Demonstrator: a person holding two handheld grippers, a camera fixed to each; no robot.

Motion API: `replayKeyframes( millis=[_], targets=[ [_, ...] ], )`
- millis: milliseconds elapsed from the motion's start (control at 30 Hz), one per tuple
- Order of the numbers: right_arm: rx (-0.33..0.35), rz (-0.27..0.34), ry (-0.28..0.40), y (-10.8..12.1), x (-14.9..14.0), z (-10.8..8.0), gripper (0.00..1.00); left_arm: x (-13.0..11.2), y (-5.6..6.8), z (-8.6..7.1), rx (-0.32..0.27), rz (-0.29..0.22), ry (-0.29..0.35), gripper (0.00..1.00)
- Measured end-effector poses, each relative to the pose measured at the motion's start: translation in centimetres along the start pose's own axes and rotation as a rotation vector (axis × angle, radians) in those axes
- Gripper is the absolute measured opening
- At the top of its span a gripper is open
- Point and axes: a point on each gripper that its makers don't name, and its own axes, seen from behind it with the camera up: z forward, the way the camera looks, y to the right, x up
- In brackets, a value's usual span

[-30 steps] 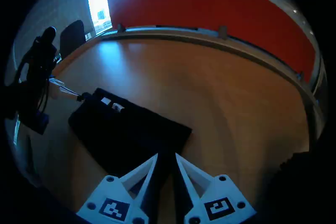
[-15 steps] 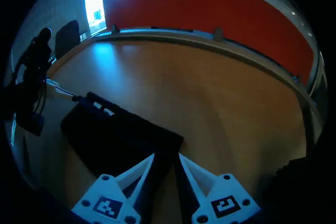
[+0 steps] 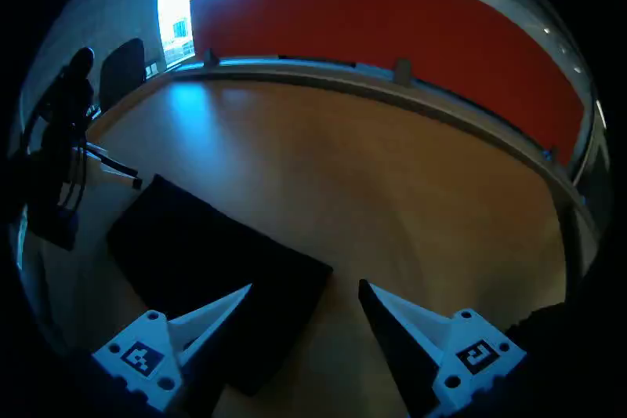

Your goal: Fold towel

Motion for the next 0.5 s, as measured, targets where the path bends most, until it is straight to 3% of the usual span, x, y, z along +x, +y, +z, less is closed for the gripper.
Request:
replayKeyframes(
  millis=[267, 500],
  targets=[
    [0.007, -0.005, 0.009, -0.3, 0.0, -0.9, 0.95, -0.2, 0.3, -1.0, 0.001, 0.001, 0.010, 0.88],
    [0.015, -0.012, 0.023, -1.0, -0.3, -2.5, 0.95, -1.1, 0.3, -2.9, 0.018, 0.019, 0.021, 0.87]
  ],
)
